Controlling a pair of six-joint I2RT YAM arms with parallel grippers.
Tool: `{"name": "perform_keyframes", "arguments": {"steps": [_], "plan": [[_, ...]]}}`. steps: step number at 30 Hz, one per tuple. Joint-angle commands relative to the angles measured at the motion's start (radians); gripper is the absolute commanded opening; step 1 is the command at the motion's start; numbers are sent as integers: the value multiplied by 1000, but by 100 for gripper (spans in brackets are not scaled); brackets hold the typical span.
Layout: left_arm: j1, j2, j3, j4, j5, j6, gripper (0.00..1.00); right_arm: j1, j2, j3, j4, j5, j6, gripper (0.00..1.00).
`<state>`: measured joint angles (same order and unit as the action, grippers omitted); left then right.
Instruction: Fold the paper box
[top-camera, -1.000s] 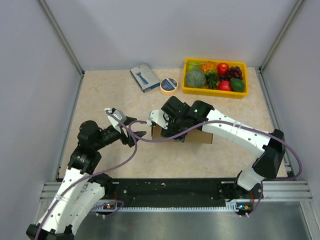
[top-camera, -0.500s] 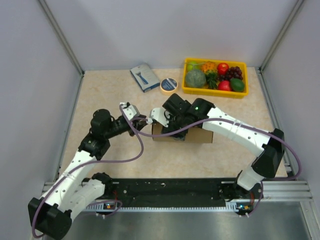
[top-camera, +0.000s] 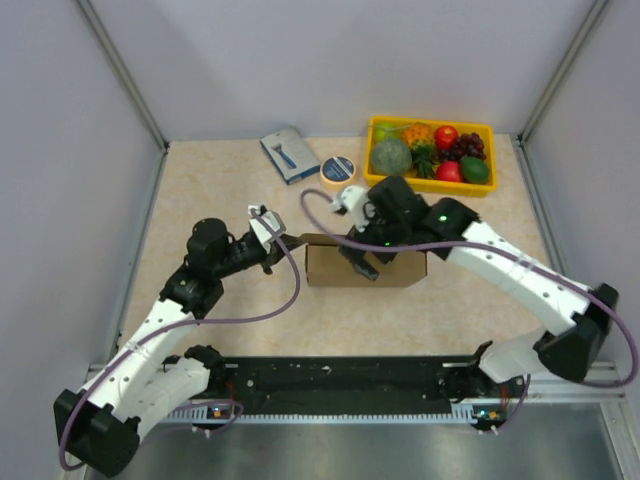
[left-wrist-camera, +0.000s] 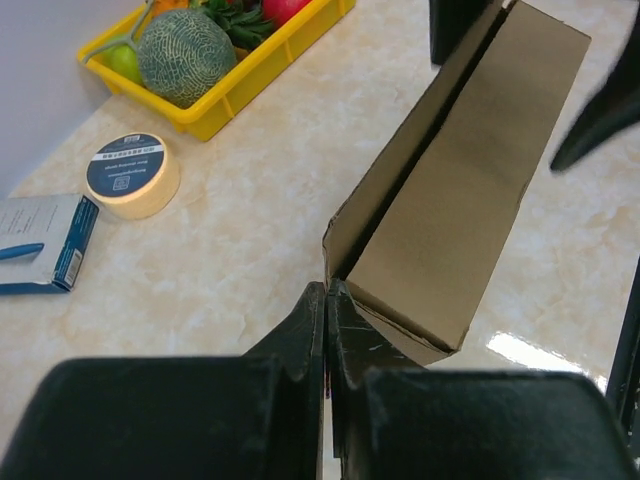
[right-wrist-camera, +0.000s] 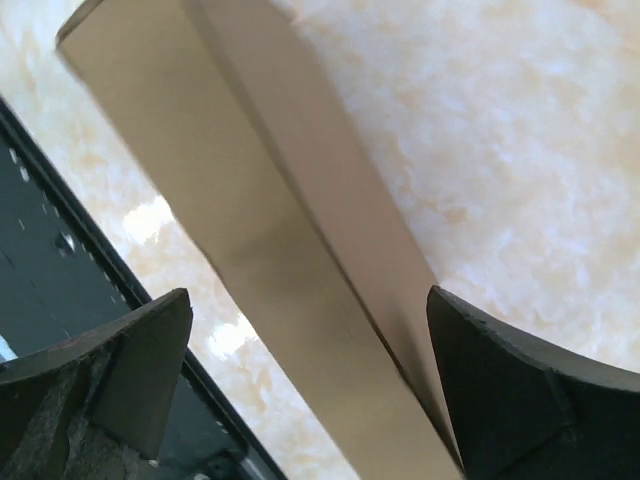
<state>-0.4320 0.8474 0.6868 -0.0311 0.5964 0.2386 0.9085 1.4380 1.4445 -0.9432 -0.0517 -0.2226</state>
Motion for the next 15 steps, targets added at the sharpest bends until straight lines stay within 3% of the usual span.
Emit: {"name": "perform_keyframes", "arguments": {"steps": [1,4,8,15], "plan": [[-7,-19,5,-4,-20,18,0,-143,-274,-16,87,-2,253,99],[-7,-4,13,-7,-23,7,0,-366,-393,-54,66,-106,352,99],[-7,10,19,-9,-18,-7,0,-604,-465,-143,26,-195,345,98],[-8,21,19,-1,-6,-7,0,-692,-363,-194,98,-167,255,82]]}}
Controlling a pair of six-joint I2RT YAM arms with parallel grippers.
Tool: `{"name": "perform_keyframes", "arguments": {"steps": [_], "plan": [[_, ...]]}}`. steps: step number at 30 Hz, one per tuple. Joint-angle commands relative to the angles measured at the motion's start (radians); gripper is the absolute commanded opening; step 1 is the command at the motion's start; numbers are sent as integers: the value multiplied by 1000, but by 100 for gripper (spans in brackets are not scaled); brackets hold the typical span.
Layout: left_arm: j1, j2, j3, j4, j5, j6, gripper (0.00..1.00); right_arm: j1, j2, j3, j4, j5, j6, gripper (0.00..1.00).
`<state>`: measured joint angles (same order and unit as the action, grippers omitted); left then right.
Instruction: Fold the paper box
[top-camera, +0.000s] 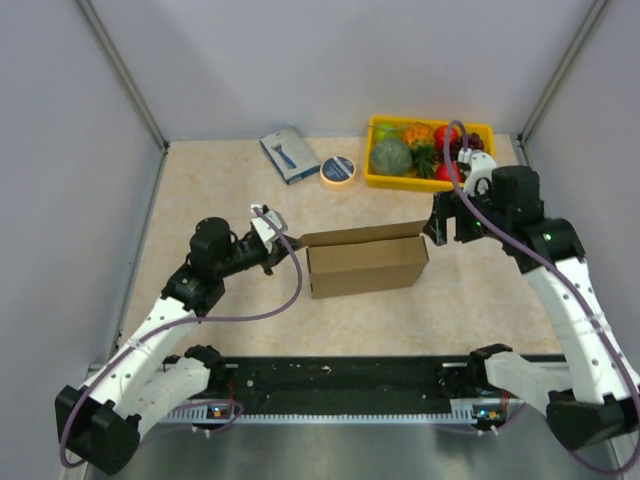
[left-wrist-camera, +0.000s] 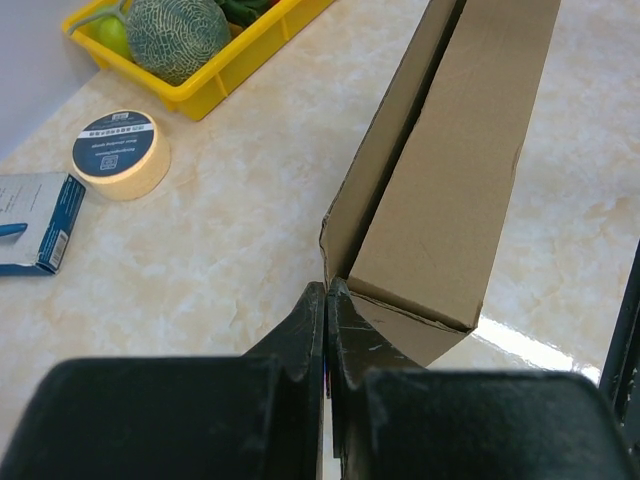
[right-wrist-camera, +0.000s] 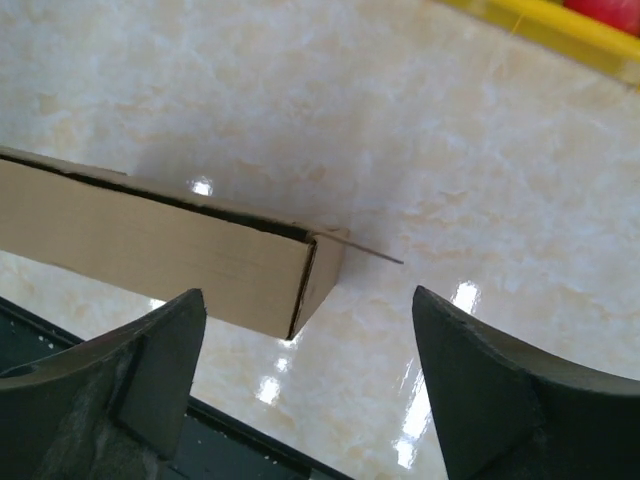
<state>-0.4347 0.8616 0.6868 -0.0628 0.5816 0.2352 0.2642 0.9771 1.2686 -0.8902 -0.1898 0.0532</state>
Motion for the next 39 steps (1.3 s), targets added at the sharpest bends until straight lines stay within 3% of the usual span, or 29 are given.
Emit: {"name": "perform_keyframes", "arguments": {"steps": [1,5,12,16,24,25,27,39], "plan": [[-6,10,20,28,8,-4,0,-68,115,-24,68,-127,-33,75],[-6,16,20,32,15,-2,0,-111,166,-25,128,-143,-49,58],[-6,17,16,35,15,6,0,-112,189,-14,143,-258,-130,50],[-6,19,17,37,11,1,0,-111,181,-20,134,-315,-128,40],[-6,51,36,29,1,-81,0,-111,120,-72,106,-289,-61,21],[-6,56,39,27,-2,-97,0,-112,118,-77,106,-278,-32,12],[-6,66,48,21,-12,-132,0,-109,121,-86,100,-292,26,2],[-19,62,56,40,-104,-477,0,-54,112,-115,86,-146,302,0]]}}
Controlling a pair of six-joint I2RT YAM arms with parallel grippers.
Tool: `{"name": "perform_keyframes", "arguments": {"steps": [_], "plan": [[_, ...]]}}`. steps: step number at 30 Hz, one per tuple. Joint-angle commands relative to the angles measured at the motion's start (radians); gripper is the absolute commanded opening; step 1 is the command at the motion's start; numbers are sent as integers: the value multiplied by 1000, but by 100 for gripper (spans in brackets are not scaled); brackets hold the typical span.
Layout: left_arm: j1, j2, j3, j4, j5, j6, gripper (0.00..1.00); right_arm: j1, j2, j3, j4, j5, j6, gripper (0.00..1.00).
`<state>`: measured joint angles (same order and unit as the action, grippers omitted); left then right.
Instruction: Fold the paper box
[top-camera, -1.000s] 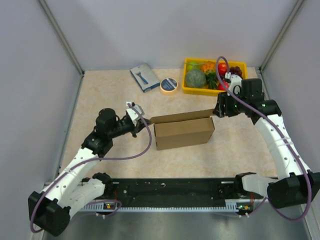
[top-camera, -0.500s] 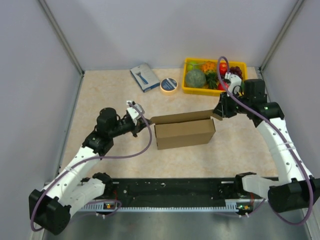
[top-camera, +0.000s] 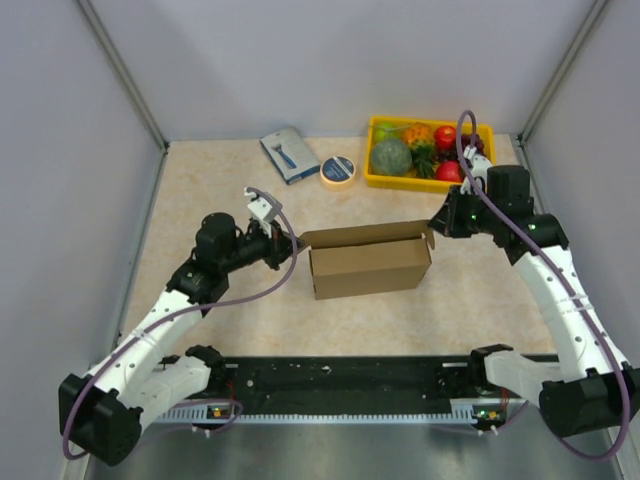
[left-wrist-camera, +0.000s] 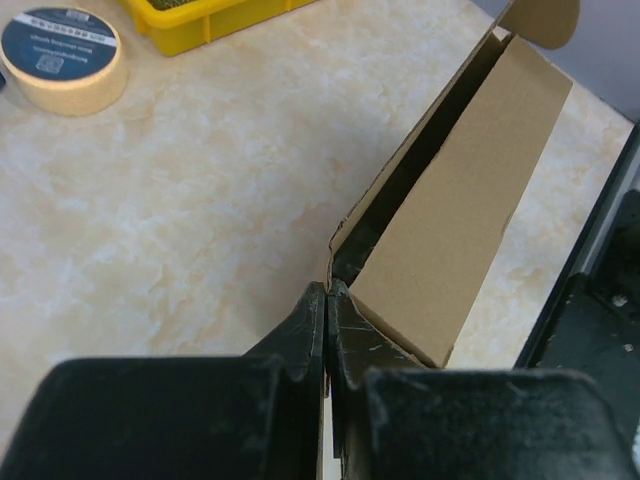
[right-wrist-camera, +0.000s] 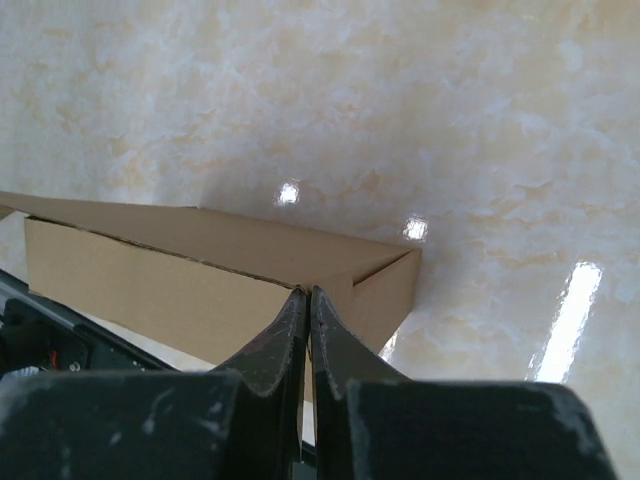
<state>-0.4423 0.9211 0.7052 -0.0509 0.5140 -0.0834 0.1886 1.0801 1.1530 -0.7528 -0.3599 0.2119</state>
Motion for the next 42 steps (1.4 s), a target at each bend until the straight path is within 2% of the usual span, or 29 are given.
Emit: {"name": "perform_keyframes", "arguments": {"steps": [1,8,12,16,17,21,26,36,40,42], "plan": [[-12,11,42,20,-32,-168,0,23,14,7,-69,39,164,0],[-19,36,50,20,-52,-219,0,31,63,115,-166,68,184,0],[-22,39,54,16,-54,-222,0,38,61,99,-163,70,153,0],[-26,39,56,17,-58,-233,0,132,23,42,-111,186,104,0],[-27,41,56,16,-65,-239,0,153,5,-14,-86,206,101,0],[-35,47,62,6,-80,-295,0,173,-98,-131,50,245,75,0],[-64,70,77,-7,-123,-439,0,176,-158,-174,86,248,34,0],[-239,111,152,-129,-422,-596,0,190,-148,-193,105,266,116,0],[-315,116,171,-162,-584,-593,0,193,-149,-187,105,265,119,0],[-348,133,189,-213,-702,-651,0,196,-155,-187,99,271,144,0]]}}
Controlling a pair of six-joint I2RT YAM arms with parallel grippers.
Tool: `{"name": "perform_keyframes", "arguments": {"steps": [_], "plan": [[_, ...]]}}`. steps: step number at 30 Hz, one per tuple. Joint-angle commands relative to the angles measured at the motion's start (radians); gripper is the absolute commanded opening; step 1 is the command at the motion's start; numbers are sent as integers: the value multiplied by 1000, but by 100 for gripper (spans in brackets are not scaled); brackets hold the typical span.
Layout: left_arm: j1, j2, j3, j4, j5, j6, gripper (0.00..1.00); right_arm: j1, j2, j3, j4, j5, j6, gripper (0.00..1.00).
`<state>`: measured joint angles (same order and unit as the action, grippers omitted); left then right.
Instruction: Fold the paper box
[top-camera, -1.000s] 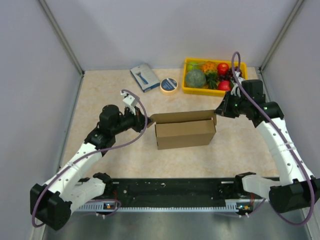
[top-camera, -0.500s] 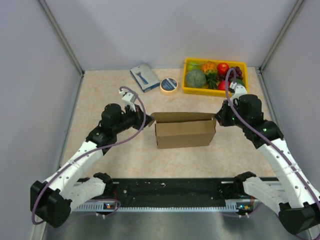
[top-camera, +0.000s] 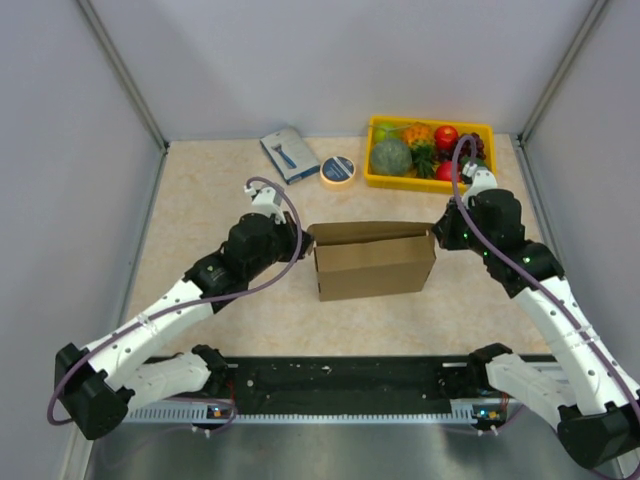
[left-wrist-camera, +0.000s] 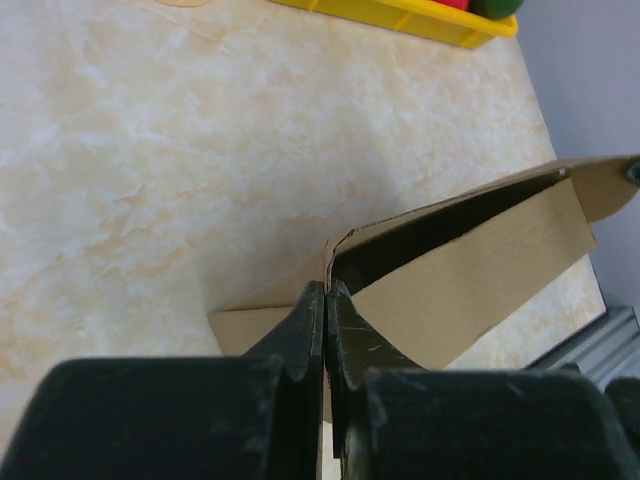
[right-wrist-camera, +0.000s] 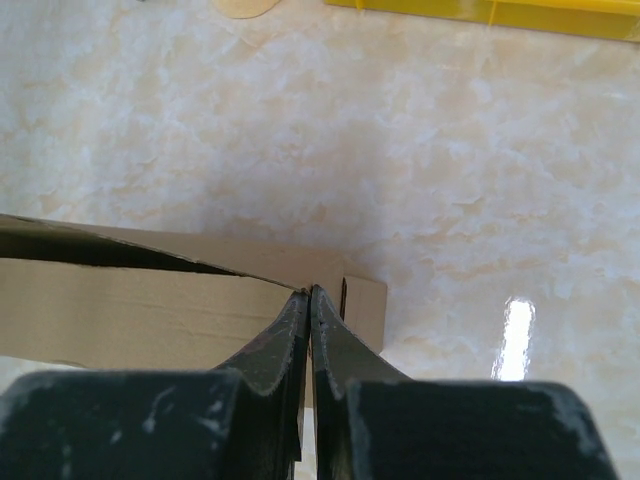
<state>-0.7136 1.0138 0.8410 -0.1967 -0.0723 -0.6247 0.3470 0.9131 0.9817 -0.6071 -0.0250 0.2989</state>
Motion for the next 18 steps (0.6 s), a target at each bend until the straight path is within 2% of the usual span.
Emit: {"name": "perform_keyframes", "arguments": {"steps": [1,5,9,11,18], "plan": [[-86,46,70,-114,-150,-136,0,44,9,-15,-49,-62,63,0],[-182,72,96,-150,-311,-220,0,76,9,-17,-51,-19,74,0],[-259,132,131,-194,-469,-230,0,76,7,-23,-51,-24,77,0],[-277,146,152,-242,-495,-256,0,78,6,-25,-51,-24,75,0],[-307,157,109,-230,-550,-273,0,76,-2,-37,-45,-21,65,0]]}}
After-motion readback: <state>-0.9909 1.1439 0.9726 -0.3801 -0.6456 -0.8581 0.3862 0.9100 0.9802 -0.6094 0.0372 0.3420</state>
